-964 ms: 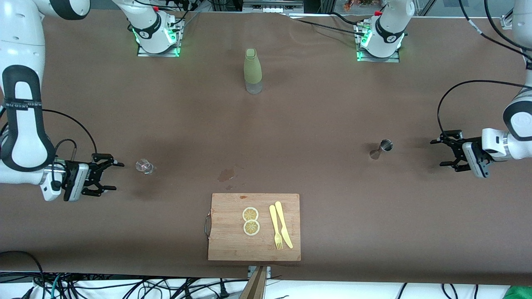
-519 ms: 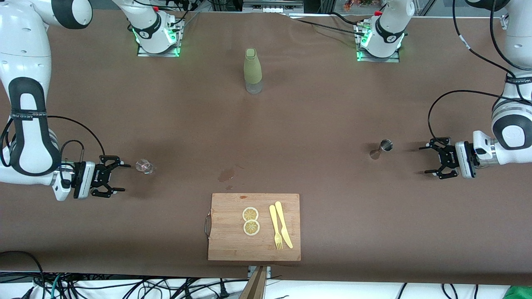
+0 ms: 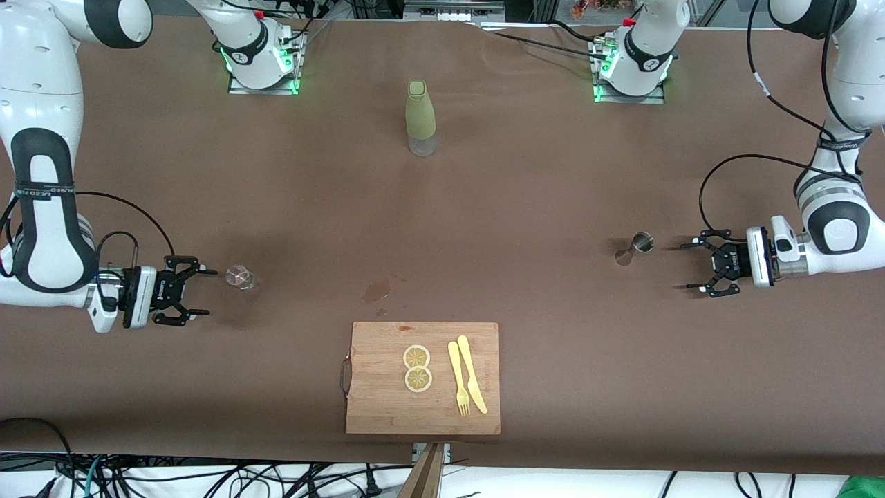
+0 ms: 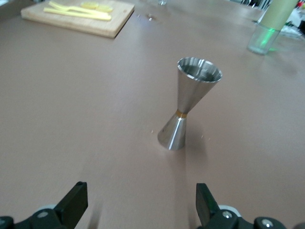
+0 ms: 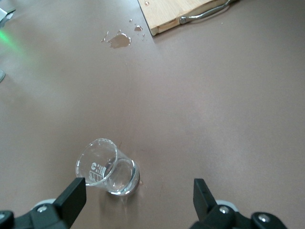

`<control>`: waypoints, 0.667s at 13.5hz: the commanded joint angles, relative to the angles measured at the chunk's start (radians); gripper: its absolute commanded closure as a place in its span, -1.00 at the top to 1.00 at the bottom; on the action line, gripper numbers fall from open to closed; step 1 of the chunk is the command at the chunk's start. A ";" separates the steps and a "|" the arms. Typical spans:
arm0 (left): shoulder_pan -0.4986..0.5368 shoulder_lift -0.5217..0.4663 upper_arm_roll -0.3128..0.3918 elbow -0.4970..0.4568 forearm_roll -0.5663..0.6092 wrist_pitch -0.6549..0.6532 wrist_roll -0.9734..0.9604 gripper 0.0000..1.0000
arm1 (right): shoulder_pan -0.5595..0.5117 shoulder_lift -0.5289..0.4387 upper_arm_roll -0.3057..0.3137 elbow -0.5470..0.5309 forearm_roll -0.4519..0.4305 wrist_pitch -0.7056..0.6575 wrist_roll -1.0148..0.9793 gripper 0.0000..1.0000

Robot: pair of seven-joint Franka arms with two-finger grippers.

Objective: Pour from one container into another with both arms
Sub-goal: 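Lower the right gripper to the glass beaker while the left gripper approaches the jigger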

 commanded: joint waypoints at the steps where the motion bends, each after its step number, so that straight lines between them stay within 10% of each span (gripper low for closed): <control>1: -0.004 0.048 0.002 0.028 -0.056 -0.083 0.090 1.00 | -0.013 0.015 0.001 0.006 0.058 -0.032 -0.105 0.99; 9: -0.064 0.105 0.000 0.028 -0.125 -0.183 0.238 1.00 | -0.084 0.056 -0.005 0.003 0.110 -0.177 -0.350 1.00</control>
